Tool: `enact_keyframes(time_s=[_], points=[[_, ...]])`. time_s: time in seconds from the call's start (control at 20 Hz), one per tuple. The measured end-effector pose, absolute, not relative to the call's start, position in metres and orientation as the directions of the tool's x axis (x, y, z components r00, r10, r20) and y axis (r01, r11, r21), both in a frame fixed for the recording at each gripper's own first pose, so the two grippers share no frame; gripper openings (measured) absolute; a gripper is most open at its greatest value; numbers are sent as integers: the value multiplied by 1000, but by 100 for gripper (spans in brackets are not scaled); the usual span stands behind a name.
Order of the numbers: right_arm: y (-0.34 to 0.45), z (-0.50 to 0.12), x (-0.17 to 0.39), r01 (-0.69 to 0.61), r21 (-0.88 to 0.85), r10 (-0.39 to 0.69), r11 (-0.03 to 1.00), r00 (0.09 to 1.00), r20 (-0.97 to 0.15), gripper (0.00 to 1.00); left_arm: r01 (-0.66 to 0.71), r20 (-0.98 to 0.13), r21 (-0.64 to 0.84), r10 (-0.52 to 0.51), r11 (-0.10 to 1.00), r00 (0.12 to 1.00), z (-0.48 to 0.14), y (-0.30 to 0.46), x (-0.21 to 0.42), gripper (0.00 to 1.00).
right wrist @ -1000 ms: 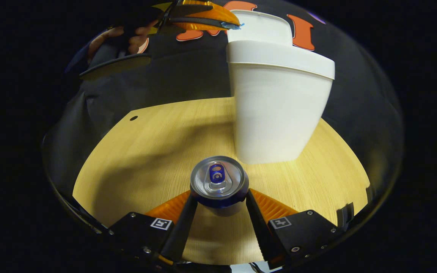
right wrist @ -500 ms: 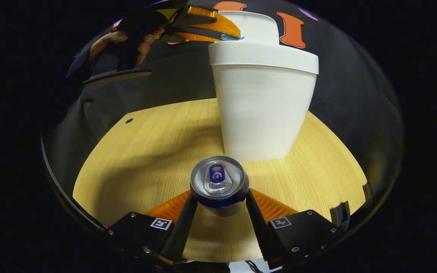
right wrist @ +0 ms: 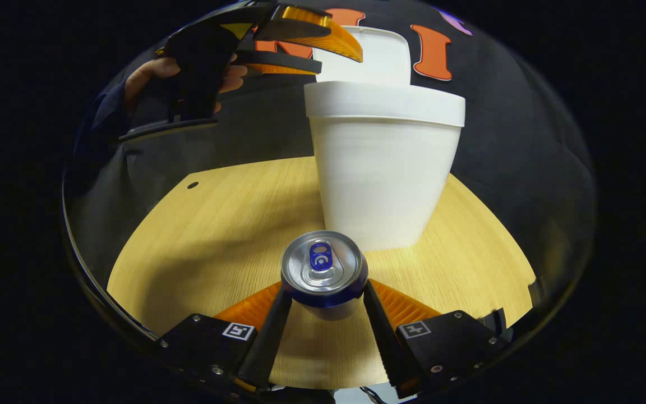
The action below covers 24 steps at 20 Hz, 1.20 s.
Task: Press the lid of the desktop garbage bin to open it, pick up the crumpled paper on the desktop and throw it into the bin, then pick up the pop can on the desktop and drop it into the bin, and finally close the garbage bin lid.
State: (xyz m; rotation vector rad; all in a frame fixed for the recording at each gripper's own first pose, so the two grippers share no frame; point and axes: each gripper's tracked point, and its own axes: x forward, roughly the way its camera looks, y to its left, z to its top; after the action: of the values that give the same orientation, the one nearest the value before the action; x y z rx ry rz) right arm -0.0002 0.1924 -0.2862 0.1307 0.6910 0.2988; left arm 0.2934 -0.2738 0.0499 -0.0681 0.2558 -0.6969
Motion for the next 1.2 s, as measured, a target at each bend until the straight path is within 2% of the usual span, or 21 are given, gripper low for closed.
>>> enact_keyframes(time_s=[0.1, 0.5, 0.8, 0.85, 0.9, 1.2], points=[[182, -275, 6, -223, 204, 302, 953, 747, -592, 78, 612, -190, -143, -628, 778, 754, 56, -263, 289, 98], [138, -202, 38, -244, 125, 273, 962, 819, -505, 78, 509, -154, -104, -520, 854, 840, 66, -198, 263, 97], [118, -143, 44, -304, 90, 312, 948, 848, -429, 78, 429, -204, -89, -438, 899, 876, 34, -161, 233, 97], [115, -130, 44, -307, 103, 321, 946, 853, -411, 74, 413, -218, -86, -422, 906, 880, 27, -155, 229, 97], [109, -117, 47, -309, 119, 330, 944, 859, -392, 78, 401, -232, -90, -411, 912, 882, 20, -150, 223, 98], [82, -62, 81, -302, 116, 324, 946, 898, -297, 78, 330, -279, -64, -335, 942, 900, -6, -125, 197, 98]])
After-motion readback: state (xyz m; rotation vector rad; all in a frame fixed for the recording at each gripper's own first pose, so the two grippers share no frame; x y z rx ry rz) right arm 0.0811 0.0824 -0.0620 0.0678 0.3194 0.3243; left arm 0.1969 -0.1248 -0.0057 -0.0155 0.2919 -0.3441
